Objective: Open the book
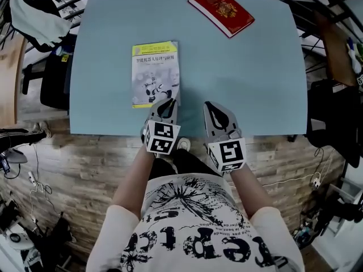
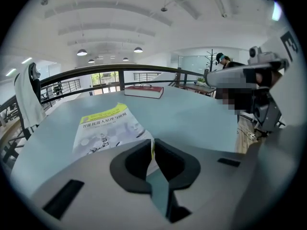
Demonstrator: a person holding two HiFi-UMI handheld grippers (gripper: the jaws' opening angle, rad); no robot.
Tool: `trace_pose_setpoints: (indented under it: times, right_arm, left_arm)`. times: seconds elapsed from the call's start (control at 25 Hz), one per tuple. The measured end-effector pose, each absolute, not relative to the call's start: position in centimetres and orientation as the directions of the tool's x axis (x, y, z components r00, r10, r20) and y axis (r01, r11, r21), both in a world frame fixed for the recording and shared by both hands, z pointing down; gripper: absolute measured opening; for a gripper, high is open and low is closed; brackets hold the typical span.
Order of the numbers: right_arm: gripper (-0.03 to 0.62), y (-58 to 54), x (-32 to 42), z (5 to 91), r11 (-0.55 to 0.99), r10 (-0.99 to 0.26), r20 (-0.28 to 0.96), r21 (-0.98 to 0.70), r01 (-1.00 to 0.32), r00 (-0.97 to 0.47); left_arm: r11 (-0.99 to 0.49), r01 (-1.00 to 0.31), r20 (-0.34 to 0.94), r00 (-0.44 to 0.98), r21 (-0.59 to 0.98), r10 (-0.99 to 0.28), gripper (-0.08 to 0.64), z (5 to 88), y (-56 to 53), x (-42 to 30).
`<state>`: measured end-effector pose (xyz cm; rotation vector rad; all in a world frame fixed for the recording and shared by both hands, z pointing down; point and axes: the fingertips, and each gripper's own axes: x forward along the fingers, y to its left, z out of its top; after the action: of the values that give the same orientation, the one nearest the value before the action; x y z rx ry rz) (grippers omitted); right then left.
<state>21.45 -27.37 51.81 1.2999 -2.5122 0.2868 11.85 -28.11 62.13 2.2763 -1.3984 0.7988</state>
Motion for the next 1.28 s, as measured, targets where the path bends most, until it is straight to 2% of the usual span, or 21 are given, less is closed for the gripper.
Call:
trace_pose_setpoints:
  times: [0.32,0.92,1.28]
  right_arm:
    - [0.011,-26.7,19.1,49.7,0.587,-0.757,0.341,-0.019,-0.809,-0.557]
    - [0.011,-24.9,10.6,46.7,0.595,-0.772,0.318,0.054,-0.802,-0.551]
    - [0.011,-24.9,4.3,47.1,0.636,-0.743,0.32,0.064,-0.769,-0.588]
  left_arm:
    - [-0.442,-0.896,0.563,0.384,0.037,-0.732,0.024,57.5,-27.4,9.2]
    - [-0.318,-0.94,0.415,0.34,0.124,-0.844,0.018,51.6,-26.3,-4.0]
    - [-0.151,-0.97,0.449,0.222,0.189,-0.866,0.02,53.6,-24.9,-13.3]
